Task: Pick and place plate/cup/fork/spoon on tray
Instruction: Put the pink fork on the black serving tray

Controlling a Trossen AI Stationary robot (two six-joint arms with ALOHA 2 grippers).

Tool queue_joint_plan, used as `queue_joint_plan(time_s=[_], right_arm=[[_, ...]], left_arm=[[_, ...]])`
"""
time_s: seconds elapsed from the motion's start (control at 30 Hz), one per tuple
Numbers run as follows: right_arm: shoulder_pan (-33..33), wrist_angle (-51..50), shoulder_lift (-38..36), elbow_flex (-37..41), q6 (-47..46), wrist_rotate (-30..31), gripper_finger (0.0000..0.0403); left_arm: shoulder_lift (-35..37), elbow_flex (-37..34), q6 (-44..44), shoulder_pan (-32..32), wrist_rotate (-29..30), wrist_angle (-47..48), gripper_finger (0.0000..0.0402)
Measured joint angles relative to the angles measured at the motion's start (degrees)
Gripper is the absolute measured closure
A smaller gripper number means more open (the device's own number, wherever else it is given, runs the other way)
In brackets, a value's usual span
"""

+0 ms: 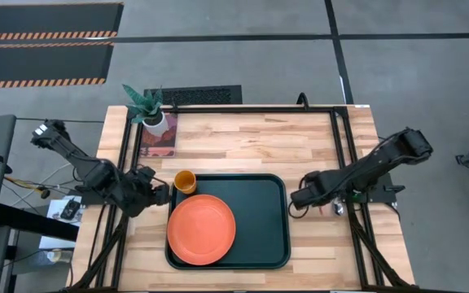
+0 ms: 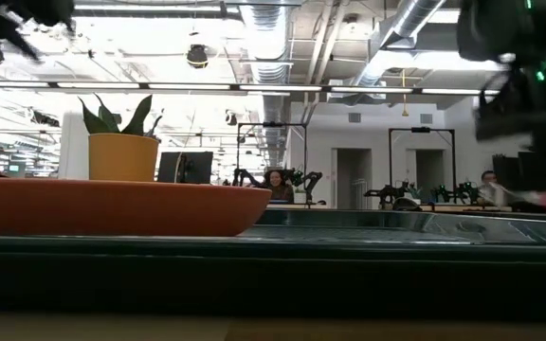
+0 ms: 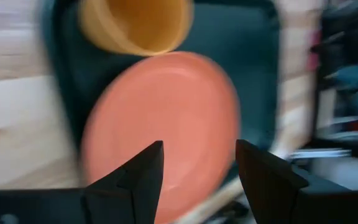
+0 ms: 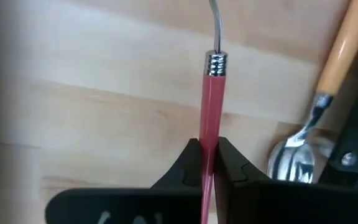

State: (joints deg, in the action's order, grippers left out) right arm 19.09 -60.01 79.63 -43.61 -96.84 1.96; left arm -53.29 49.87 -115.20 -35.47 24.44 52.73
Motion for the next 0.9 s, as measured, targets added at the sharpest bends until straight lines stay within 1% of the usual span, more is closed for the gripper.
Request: queue_joint_plan(time_s=[0.1, 0.23, 0.37, 0.5, 0.6, 0.67, 0.77, 0.9], right_arm=[[0.9, -4.0, -2.7, -3.3, 1.8, 5.4, 0.0389], [1.7, -10.5, -3.9, -9.0, 10.0, 13.2, 0.0389], [2.1, -13.9, -2.7, -14.6, 26.7, 24.5, 0.0389], [0.8, -18.4, 0.9, -19.7, 42.1, 35.8, 0.0389], [-1.4, -21.5, 4.3, -23.1, 51.5, 43.8, 0.0389], [-2.9, -22.3, 6.6, -24.7, 57.7, 47.6, 0.0389], [-4.2, -22.3, 10.0, -27.2, 64.5, 55.5, 0.0389], [-5.0, -22.0, 14.4, -30.6, 71.7, 66.8, 0.0384]], left_arm=[[1.8, 0.0, 1.0, 2.2, 2.4, -5.7, 0.0216], [4.1, 0.0, 6.7, 7.4, 5.0, -13.6, 0.0216], [4.7, 0.0, 13.4, 14.2, 5.3, -21.6, 0.0216], [3.8, 0.0, 19.5, 21.4, 2.8, -29.2, 0.0216], [2.7, 0.0, 22.1, 27.0, -1.1, -32.3, 0.0216], [1.8, 0.0, 23.1, 30.2, -3.9, -33.5, 0.0216], [0.1, 0.0, 23.9, 33.5, -8.2, -35.7, 0.0216], [-2.8, 0.0, 24.4, 36.2, -12.6, -38.5, 0.0216]])
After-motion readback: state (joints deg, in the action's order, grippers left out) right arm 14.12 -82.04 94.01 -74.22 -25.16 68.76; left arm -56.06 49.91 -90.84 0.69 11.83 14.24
